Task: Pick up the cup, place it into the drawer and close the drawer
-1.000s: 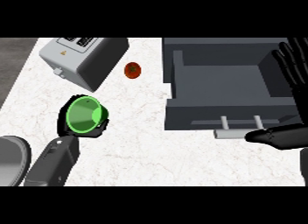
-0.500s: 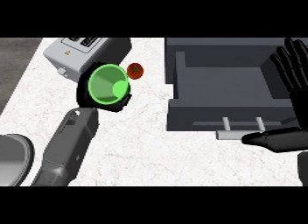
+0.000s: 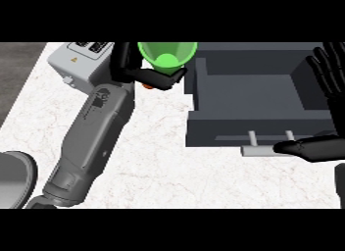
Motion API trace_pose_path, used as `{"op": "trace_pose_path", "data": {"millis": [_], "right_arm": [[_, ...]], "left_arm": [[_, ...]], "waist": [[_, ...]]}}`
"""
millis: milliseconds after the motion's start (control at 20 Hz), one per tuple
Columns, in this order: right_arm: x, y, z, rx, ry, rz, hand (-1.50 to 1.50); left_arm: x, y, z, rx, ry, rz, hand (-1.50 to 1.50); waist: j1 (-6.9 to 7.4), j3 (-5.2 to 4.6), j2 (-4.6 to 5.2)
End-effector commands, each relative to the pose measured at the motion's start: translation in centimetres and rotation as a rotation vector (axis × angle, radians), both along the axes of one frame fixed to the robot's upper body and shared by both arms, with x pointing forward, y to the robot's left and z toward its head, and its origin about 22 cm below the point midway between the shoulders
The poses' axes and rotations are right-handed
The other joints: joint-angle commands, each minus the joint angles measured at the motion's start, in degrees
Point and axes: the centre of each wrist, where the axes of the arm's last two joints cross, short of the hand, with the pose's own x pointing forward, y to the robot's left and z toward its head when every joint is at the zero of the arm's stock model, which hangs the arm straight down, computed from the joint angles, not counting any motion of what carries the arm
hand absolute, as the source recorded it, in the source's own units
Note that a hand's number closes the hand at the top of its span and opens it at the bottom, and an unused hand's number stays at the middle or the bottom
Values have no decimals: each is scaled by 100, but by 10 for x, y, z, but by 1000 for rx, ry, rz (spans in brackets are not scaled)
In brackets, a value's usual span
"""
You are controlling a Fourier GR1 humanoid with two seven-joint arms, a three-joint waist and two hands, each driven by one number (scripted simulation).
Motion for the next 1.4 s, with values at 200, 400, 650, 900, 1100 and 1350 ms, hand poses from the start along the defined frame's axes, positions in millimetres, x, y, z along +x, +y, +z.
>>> {"op": "trace_pose_path", "data": {"millis": [200,400,650,900,1100,1350], "right_arm": [[-8,6,-4,-7,-9,-7,-150],[8,-9,9,-1,-17,29,-150],[5,7,1,18,-23,71,-150],[15,5,18,-4,-51,90,-150],[25,31,21,3,-70,127,-150],[22,26,15,1,-75,195,-150]], "left_arm": [[11,-60,72,70,83,38,150],[20,-79,81,156,176,89,150],[22,-88,66,245,231,140,150],[24,-84,47,373,337,68,150],[23,-76,24,446,385,64,150],[18,-76,11,459,370,49,-150]], "waist": [[-151,-2,36],[-280,4,96],[-487,6,116],[-722,11,209],[-904,9,278],[-1199,14,299]]}}
